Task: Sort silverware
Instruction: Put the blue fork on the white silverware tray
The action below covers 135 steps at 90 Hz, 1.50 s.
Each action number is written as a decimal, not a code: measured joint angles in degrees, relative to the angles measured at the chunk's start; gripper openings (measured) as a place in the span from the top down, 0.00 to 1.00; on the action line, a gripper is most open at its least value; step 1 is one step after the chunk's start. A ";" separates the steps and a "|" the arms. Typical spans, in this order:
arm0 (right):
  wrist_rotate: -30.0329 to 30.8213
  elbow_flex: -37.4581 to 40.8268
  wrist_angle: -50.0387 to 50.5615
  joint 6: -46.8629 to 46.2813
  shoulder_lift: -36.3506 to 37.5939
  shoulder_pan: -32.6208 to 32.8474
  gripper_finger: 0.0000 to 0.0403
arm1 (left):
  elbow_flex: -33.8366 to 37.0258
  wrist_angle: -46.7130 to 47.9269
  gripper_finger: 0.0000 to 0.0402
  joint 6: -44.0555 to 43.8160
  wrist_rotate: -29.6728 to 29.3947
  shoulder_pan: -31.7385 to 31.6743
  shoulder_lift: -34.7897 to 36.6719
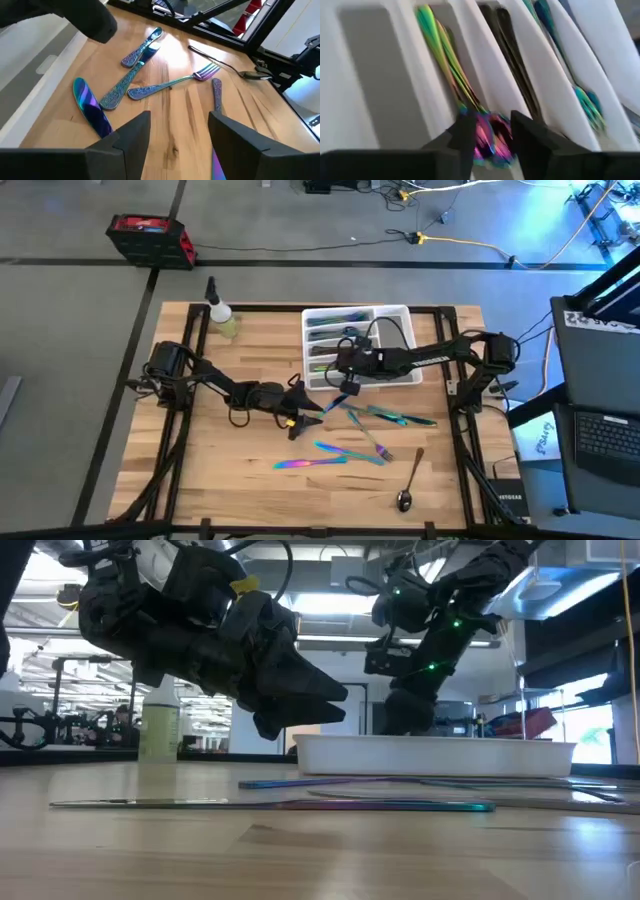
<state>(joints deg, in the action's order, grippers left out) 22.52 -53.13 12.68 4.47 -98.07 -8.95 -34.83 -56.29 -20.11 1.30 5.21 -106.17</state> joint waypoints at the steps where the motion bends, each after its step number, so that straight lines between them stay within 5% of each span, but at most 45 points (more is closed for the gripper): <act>1: 0.25 -0.24 0.88 -0.12 0.08 0.11 0.71 | 0.00 -0.04 0.54 -0.09 0.03 0.03 0.00; 19: -2.99 -8.20 16.28 -4.84 3.98 6.58 0.62 | 0.00 0.32 0.54 -0.08 1.21 0.44 0.00; 41: -9.02 -9.98 23.03 -26.99 5.92 24.62 0.62 | 0.02 4.78 0.54 1.02 2.36 1.01 0.00; 63: 4.35 0.95 21.39 -63.32 5.58 44.80 0.62 | 0.02 9.13 0.54 2.11 6.44 1.86 0.00; 83: 10.53 9.57 10.42 -80.41 2.83 48.22 0.62 | 0.00 8.66 0.54 3.54 5.60 1.60 0.00; 108: 10.00 12.75 3.95 -78.22 -0.10 46.47 0.65 | 0.00 8.80 0.54 2.64 5.41 1.01 0.00; 127: 10.71 11.54 3.65 -73.65 -0.43 46.08 0.94 | 0.00 9.18 0.54 2.52 5.26 1.36 0.00; 135: 8.56 10.23 4.37 -70.47 -0.33 44.56 0.97 | -0.02 9.19 0.54 2.55 4.95 1.42 0.00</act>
<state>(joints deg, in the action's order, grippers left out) 31.08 -42.90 17.05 -65.99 -98.39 35.61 -34.85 -47.10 -17.56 6.25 6.63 -106.17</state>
